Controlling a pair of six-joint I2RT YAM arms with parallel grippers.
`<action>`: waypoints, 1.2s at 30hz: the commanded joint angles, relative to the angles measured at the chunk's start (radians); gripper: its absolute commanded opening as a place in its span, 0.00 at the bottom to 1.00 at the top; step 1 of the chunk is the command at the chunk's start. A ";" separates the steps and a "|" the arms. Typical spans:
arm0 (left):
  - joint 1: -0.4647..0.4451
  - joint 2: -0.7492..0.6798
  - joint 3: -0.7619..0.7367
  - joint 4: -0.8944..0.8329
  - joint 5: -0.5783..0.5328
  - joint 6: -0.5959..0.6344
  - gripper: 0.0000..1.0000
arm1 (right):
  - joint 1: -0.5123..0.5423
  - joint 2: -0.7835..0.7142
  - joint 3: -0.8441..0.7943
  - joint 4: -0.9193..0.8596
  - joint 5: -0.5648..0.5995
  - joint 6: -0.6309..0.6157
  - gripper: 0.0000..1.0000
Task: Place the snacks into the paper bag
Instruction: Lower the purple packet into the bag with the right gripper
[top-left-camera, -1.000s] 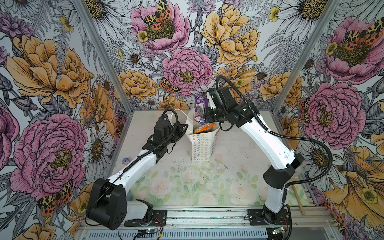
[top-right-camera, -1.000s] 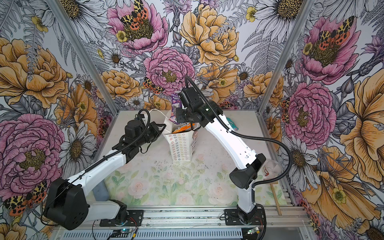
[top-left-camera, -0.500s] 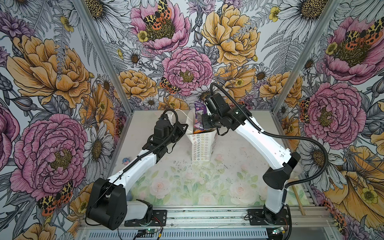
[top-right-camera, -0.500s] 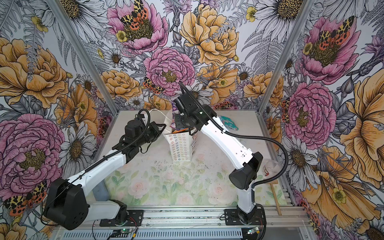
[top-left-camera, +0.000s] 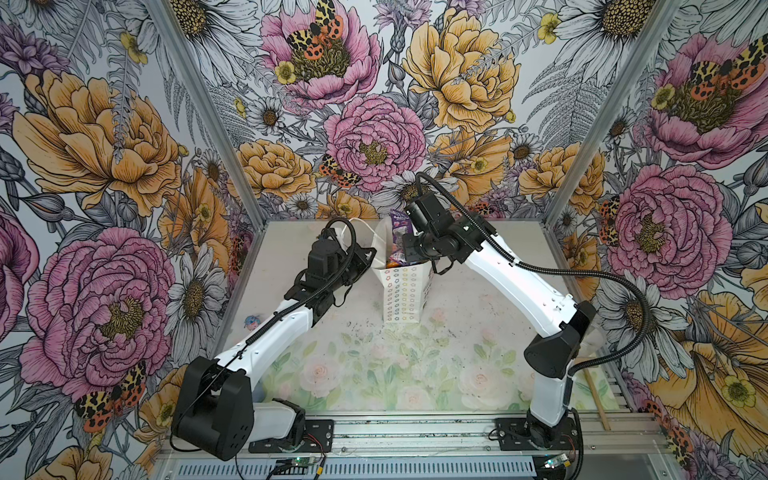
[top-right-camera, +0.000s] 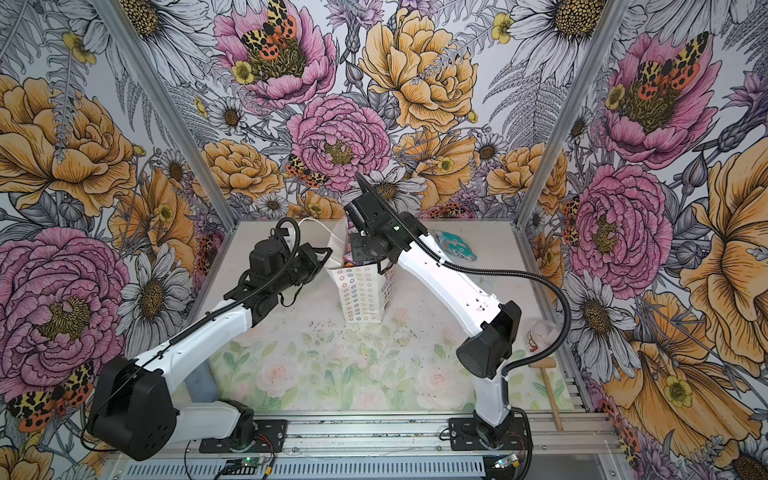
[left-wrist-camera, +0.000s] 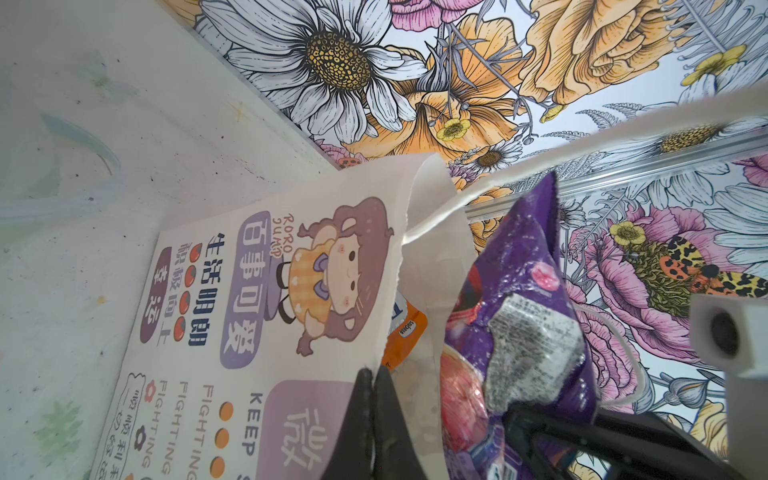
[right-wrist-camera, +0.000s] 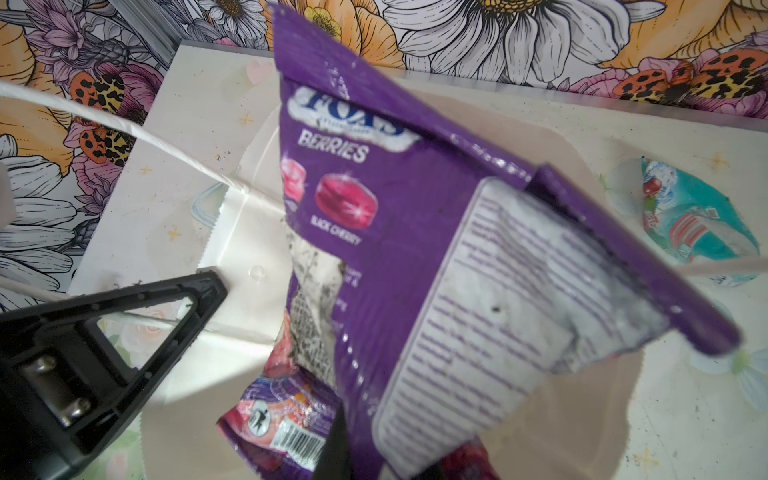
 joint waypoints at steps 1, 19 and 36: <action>0.003 -0.028 -0.007 0.014 -0.009 -0.001 0.00 | 0.011 -0.004 -0.011 0.030 0.017 0.024 0.00; 0.004 -0.032 -0.011 0.014 -0.007 -0.003 0.00 | 0.082 -0.069 -0.095 0.009 0.007 0.113 0.00; 0.000 -0.038 -0.017 0.016 -0.014 -0.003 0.00 | 0.102 -0.072 -0.096 -0.075 -0.007 0.161 0.00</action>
